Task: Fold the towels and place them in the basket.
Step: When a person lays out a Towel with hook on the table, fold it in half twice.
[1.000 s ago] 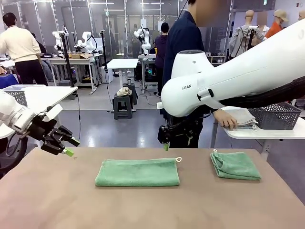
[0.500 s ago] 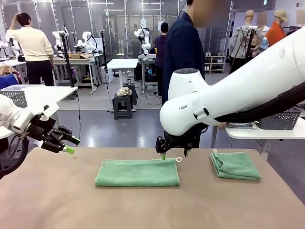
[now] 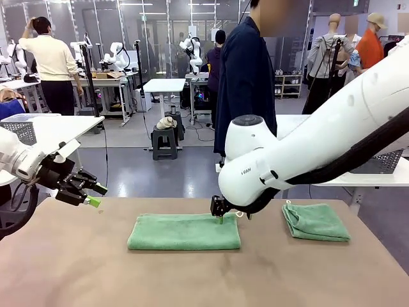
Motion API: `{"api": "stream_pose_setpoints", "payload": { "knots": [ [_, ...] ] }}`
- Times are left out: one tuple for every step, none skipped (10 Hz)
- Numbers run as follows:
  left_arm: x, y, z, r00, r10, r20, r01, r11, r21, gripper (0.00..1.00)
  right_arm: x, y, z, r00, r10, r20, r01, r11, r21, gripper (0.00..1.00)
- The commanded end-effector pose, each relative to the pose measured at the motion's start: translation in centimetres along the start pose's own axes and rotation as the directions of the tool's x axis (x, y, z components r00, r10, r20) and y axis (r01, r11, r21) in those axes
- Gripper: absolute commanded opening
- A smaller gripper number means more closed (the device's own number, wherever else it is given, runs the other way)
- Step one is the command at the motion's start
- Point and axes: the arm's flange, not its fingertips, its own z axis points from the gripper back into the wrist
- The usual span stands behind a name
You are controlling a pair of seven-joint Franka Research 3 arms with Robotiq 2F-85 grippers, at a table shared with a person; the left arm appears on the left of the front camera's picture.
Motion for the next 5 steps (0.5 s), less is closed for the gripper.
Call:
{"api": "stream_pose_setpoints", "payload": {
  "knots": [
    [0.2, 0.0, 0.1, 1.000, -0.005, 0.000, 0.005, 1.000, 0.002, 0.68, 0.2, 0.6, -2.3, 0.998, -0.065, 0.027, 0.066, 0.997, -0.048, 0.98],
    [0.2, 0.0, 0.1, 1.000, -0.005, 0.000, 0.005, 1.000, 0.002, 0.68, 0.2, 0.6, -3.2, 0.996, -0.078, 0.034, 0.080, 0.995, -0.053, 0.98],
    [0.2, 0.0, 0.1, 1.000, -0.005, 0.000, 0.005, 1.000, 0.002, 0.68, 0.3, 0.5, -4.2, 0.993, -0.094, 0.065, 0.097, 0.994, -0.055, 0.98],
    [0.2, 0.0, 0.1, 1.000, -0.005, 0.000, 0.005, 1.000, 0.002, 0.68, 0.1, 0.5, -4.5, 0.990, -0.120, 0.078, 0.124, 0.991, -0.054, 0.98],
    [0.2, 0.0, 0.1, 1.000, -0.005, 0.000, 0.005, 1.000, 0.002, 0.68, 0.3, 0.3, -5.0, 0.984, -0.155, 0.090, 0.159, 0.987, -0.037, 0.98]
  ]
}}
